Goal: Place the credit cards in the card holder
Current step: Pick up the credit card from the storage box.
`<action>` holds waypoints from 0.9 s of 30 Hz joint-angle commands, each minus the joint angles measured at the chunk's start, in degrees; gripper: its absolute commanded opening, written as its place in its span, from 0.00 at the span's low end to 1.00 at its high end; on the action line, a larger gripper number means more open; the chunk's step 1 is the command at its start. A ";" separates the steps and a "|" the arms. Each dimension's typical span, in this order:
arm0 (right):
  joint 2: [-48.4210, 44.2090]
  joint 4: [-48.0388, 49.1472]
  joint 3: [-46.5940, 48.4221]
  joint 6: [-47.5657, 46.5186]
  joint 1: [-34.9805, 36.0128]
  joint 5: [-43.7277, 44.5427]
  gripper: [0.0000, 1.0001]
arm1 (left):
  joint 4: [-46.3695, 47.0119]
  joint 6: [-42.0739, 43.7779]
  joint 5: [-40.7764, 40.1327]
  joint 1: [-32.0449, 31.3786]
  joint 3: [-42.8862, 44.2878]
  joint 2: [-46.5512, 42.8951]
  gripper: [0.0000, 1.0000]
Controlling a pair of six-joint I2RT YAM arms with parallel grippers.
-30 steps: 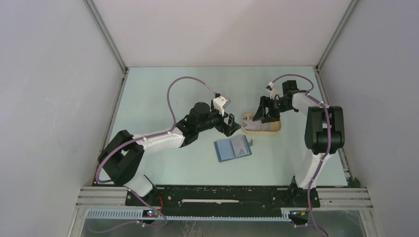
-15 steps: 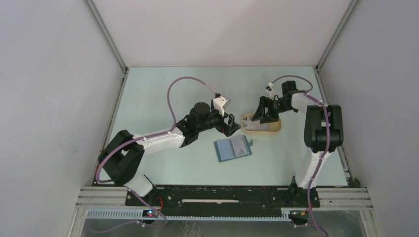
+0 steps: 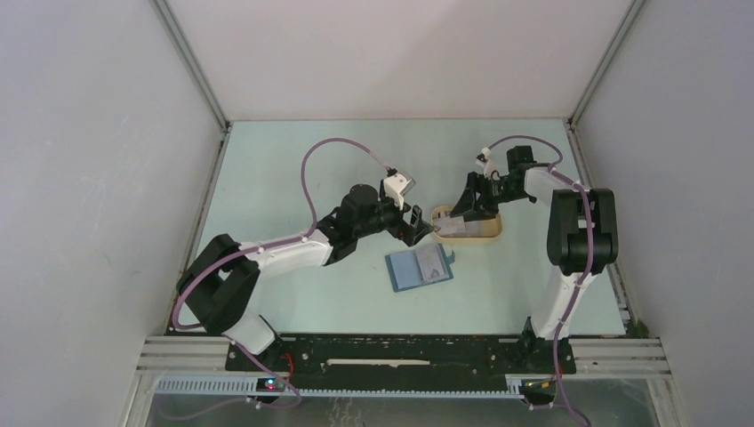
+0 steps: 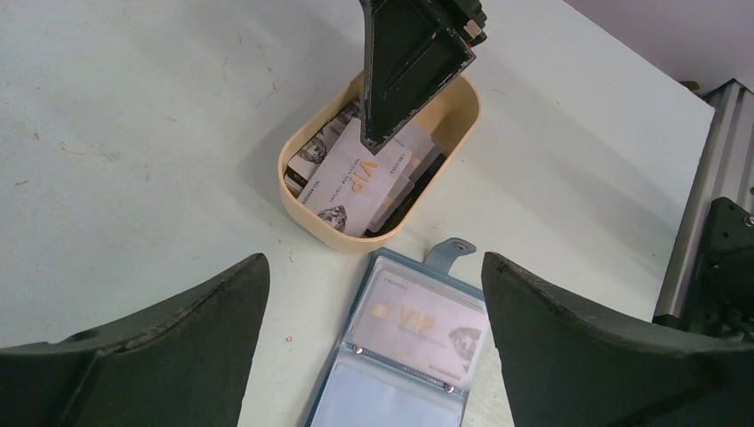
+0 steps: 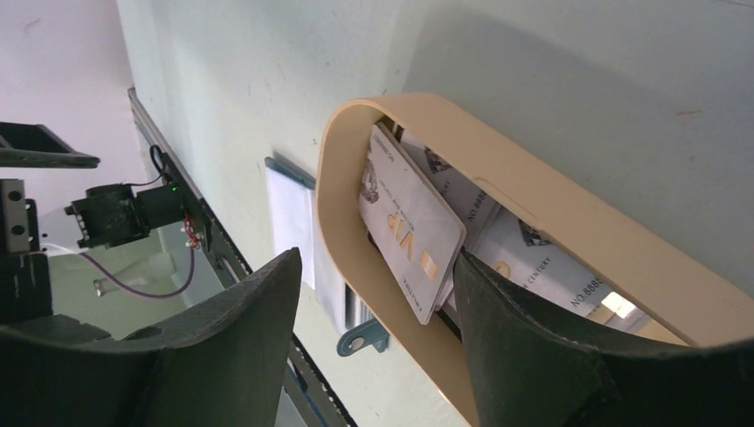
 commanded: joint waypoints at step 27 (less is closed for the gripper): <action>3.05 1.08 2.24 4.46 1.69 -7.57 0.73 | 0.49 1.32 0.46 0.02 2.91 0.33 0.93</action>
